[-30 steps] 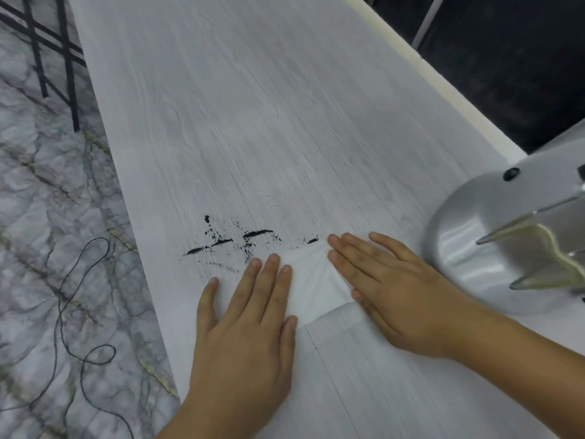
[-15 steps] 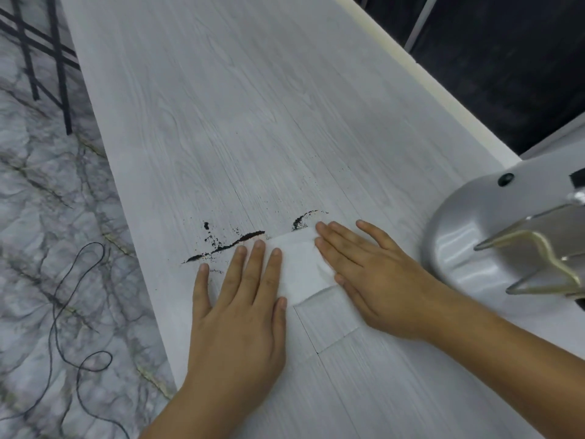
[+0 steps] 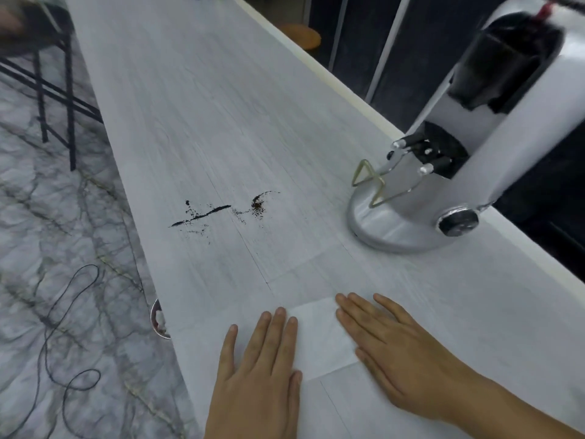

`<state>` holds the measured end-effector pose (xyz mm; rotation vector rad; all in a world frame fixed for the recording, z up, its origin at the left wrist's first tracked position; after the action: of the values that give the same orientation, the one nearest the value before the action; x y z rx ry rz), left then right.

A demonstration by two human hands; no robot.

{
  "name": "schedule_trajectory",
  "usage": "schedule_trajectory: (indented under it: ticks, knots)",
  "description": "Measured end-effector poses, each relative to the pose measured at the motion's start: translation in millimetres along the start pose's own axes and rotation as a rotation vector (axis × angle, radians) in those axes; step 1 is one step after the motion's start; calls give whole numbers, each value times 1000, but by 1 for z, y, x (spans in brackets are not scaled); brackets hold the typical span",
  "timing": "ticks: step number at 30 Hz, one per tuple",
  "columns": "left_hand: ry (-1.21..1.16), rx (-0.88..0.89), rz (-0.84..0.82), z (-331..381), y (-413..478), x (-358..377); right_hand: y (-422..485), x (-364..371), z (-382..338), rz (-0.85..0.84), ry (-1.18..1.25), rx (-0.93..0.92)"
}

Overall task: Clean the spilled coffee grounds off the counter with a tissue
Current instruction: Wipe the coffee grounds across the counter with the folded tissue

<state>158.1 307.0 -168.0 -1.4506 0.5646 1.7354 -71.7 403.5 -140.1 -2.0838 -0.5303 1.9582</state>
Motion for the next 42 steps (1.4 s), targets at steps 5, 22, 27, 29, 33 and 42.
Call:
schedule_trajectory:
  ticks: [5, 22, 27, 29, 33, 42]
  knots:
    - [5, 69, -23, 59, -36, 21, -82, 32, -1, 22, -1, 56]
    - [-36, 89, -72, 128, -21, 32, -139, 61, 44, 52, 33, 91]
    - [-51, 54, -96, 102, 16, 20, -92, 38, 65, 24, 25, 40]
    - [-53, 34, -107, 90, 35, 13, -69, 26, 76, 20, 16, 34]
    - [-35, -11, -128, 58, 74, -1, -16, 6, 88, 44, -31, 47]
    - [19, 64, -179, -15, 122, -25, 62, -17, 42, 106, 65, 328]
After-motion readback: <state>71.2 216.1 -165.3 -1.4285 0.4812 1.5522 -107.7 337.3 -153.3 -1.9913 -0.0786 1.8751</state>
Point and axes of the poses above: each hand's wrist, its own y-axis towards the middle knuckle, its own x-axis out of the palm, z = x × y, the point moved 1 cm from there along y, towards the middle knuckle, and after that the axes turned 11 degrees about -z, right-handed, at the moved point
